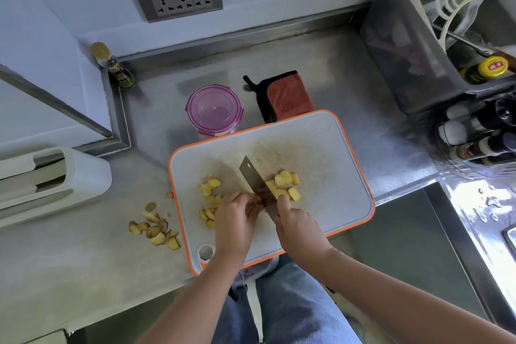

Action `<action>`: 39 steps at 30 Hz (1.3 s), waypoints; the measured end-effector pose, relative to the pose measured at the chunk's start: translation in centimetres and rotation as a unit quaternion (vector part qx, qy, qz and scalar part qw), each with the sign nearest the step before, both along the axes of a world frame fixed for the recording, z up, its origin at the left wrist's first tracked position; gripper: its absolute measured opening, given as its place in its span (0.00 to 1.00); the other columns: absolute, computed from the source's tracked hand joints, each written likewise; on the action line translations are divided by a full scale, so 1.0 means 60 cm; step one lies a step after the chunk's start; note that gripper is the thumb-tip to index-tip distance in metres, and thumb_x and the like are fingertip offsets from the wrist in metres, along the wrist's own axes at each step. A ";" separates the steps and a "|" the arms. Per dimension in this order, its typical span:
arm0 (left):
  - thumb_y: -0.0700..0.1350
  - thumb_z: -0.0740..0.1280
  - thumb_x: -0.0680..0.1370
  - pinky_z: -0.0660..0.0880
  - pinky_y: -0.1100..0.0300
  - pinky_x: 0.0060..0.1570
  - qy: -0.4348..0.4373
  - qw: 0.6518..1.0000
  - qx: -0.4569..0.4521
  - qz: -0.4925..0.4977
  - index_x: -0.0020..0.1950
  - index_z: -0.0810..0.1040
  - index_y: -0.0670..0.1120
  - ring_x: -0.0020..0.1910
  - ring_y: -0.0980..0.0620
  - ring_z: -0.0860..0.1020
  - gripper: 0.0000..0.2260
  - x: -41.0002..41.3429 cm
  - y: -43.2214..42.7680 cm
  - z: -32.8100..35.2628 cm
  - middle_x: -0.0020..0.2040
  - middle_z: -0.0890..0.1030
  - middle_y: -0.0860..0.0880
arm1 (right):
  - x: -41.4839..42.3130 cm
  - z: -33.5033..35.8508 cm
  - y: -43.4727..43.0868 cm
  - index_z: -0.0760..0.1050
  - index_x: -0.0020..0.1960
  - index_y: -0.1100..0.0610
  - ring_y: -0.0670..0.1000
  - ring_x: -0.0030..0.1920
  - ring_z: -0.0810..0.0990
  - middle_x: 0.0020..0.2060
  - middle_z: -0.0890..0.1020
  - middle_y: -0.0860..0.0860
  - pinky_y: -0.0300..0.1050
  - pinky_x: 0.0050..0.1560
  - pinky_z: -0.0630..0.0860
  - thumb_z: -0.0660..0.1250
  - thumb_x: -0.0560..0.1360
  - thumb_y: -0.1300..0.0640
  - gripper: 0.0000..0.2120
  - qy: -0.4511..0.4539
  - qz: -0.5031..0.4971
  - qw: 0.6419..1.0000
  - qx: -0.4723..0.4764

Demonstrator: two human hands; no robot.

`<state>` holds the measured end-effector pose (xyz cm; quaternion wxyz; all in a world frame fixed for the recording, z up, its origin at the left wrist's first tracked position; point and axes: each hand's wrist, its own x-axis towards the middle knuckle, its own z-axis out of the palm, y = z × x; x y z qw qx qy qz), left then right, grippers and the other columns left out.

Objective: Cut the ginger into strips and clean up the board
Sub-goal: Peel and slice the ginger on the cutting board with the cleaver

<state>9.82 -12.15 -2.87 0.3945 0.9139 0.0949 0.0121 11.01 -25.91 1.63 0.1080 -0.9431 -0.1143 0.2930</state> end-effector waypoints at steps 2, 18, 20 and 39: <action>0.38 0.77 0.69 0.77 0.53 0.39 -0.001 1.000 -0.003 0.000 0.42 0.82 0.42 0.42 0.48 0.79 0.05 -0.001 0.001 -0.002 0.40 0.81 0.49 | -0.002 -0.001 0.002 0.59 0.63 0.59 0.53 0.31 0.66 0.30 0.63 0.48 0.45 0.33 0.63 0.53 0.81 0.62 0.12 -0.002 0.000 1.000 -0.006; 0.41 0.79 0.66 0.74 0.57 0.38 0.017 0.992 0.114 -0.049 0.43 0.81 0.42 0.41 0.46 0.78 0.10 -0.001 -0.004 0.012 0.40 0.79 0.48 | -0.008 0.013 -0.013 0.59 0.57 0.57 0.51 0.27 0.61 0.29 0.64 0.49 0.46 0.28 0.59 0.53 0.81 0.62 0.06 -0.023 0.005 1.000 0.006; 0.42 0.79 0.68 0.73 0.58 0.39 0.015 0.993 0.107 -0.046 0.43 0.81 0.43 0.42 0.47 0.78 0.09 -0.003 -0.006 0.015 0.40 0.80 0.49 | -0.011 0.010 -0.020 0.59 0.55 0.56 0.50 0.26 0.60 0.28 0.63 0.49 0.44 0.26 0.57 0.54 0.80 0.62 0.05 -0.033 0.007 0.999 -0.007; 0.46 0.70 0.77 0.67 0.62 0.46 0.029 0.996 0.076 -0.024 0.49 0.85 0.45 0.47 0.47 0.76 0.06 0.007 0.008 0.018 0.43 0.82 0.48 | 0.004 0.016 -0.006 0.60 0.56 0.55 0.48 0.26 0.62 0.29 0.64 0.48 0.42 0.25 0.57 0.53 0.81 0.61 0.06 -0.051 0.015 0.998 -0.015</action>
